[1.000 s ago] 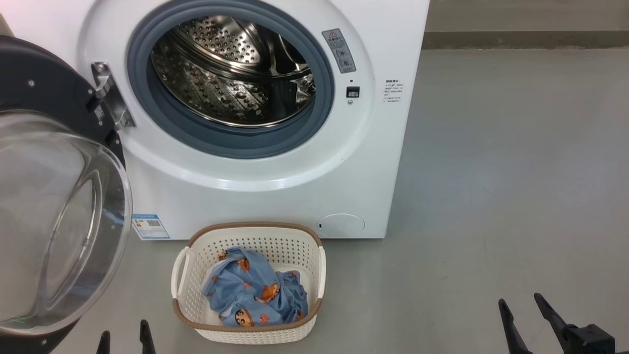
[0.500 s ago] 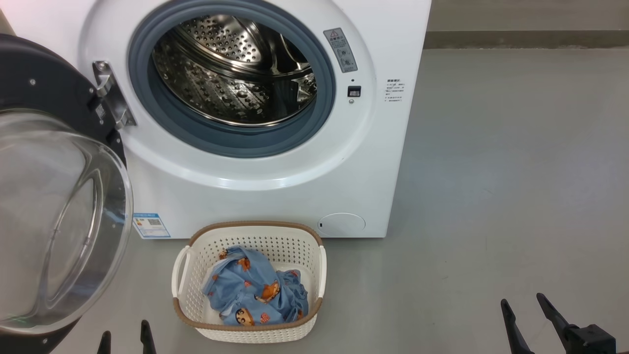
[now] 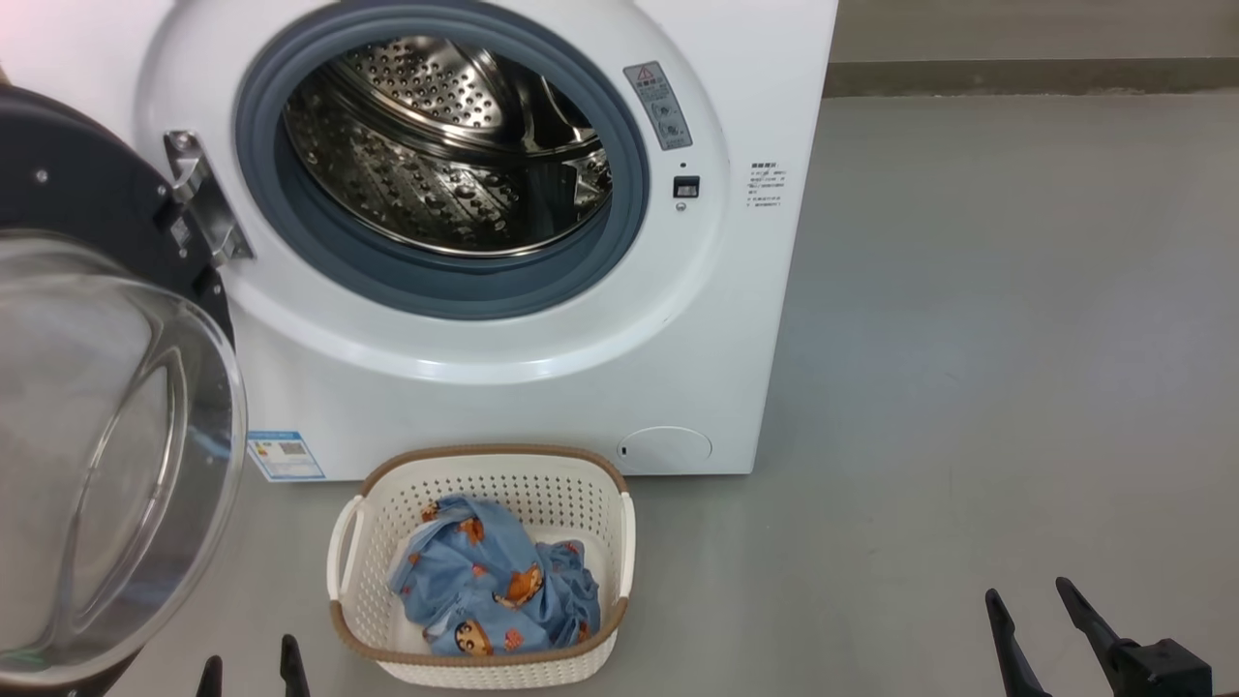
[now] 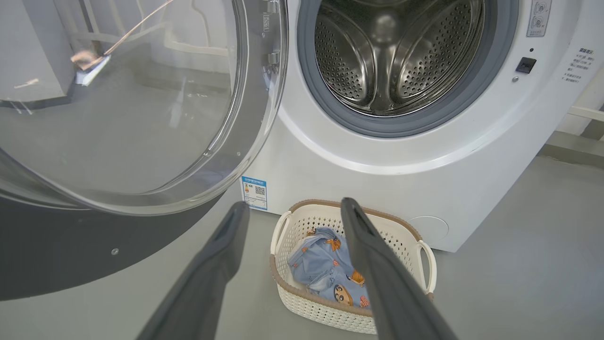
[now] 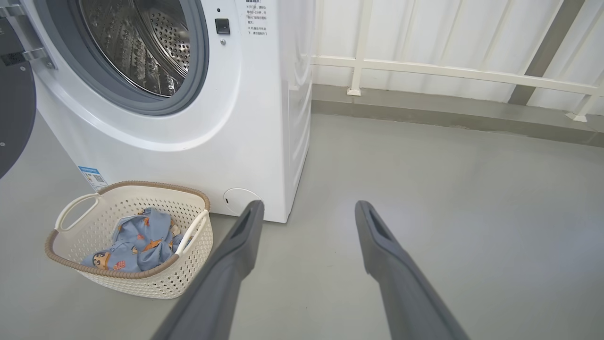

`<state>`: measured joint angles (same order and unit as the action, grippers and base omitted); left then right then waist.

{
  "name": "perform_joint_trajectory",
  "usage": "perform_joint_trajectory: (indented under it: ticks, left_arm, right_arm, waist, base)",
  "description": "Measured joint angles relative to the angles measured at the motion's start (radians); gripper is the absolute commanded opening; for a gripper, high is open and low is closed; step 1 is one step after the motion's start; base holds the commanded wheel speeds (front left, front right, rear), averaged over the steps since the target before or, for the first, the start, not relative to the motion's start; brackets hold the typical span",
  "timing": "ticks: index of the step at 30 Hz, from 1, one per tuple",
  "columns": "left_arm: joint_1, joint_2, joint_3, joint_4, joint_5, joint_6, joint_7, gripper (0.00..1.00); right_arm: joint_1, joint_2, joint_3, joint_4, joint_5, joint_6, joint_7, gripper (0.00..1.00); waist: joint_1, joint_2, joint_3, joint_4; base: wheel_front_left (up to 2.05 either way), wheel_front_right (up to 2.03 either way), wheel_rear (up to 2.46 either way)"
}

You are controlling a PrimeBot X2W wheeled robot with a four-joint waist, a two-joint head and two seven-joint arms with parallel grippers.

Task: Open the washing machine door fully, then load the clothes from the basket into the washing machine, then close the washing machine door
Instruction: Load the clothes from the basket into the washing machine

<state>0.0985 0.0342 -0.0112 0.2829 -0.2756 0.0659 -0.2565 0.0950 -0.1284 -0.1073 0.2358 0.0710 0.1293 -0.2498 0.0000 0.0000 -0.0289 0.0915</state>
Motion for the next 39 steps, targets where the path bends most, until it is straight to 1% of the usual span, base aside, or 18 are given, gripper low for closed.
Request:
perform_joint_trajectory:
  ticks: [5, 8, 15, 34, 39]
  left_arm:
    - [0.0, 0.0, 0.0, 0.001, 0.0, 0.002, 0.0, 1.0]
    - [0.0, 0.001, 0.002, 0.0, 0.002, 0.02, 0.0, 1.0]
    - [0.0, 0.0, 0.0, -0.001, 0.003, 0.02, 0.0, 1.0]
    - [-0.001, 0.0, -0.033, -0.012, 0.01, 0.028, 0.0, 1.0]
    - [-0.005, 0.001, -0.056, 0.019, 0.03, 0.025, 0.0, 1.0]
  right_arm:
    - [0.0, 0.001, -0.001, 0.0, 0.0, 0.0, 0.0, 1.0]
    - [0.0, 0.003, -0.001, 0.0, 0.0, 0.0, 0.0, 1.0]
    - [0.0, 0.003, -0.001, 0.0, 0.0, 0.0, 0.0, 1.0]
    - [-0.004, 0.009, -0.004, 0.001, 0.0, 0.0, 0.0, 1.0]
    - [-0.02, 0.012, -0.001, -0.003, 0.0, 0.0, 0.0, 1.0]
  waist:
    - [0.0, 0.0, 0.002, -0.002]
    - [0.0, 0.0, 0.005, -0.003]
    - [0.0, 0.0, 0.014, -0.006]
    - [0.0, 0.0, 0.036, -0.015]
    - [0.0, 0.0, 0.049, -0.027]
  base:
    - [1.45, -1.45, 0.0]
    - [1.63, -1.63, 0.0]
    - [0.95, -0.95, 0.0]
    - [0.04, -0.04, 0.0]
    - [0.0, 0.0, 0.0]
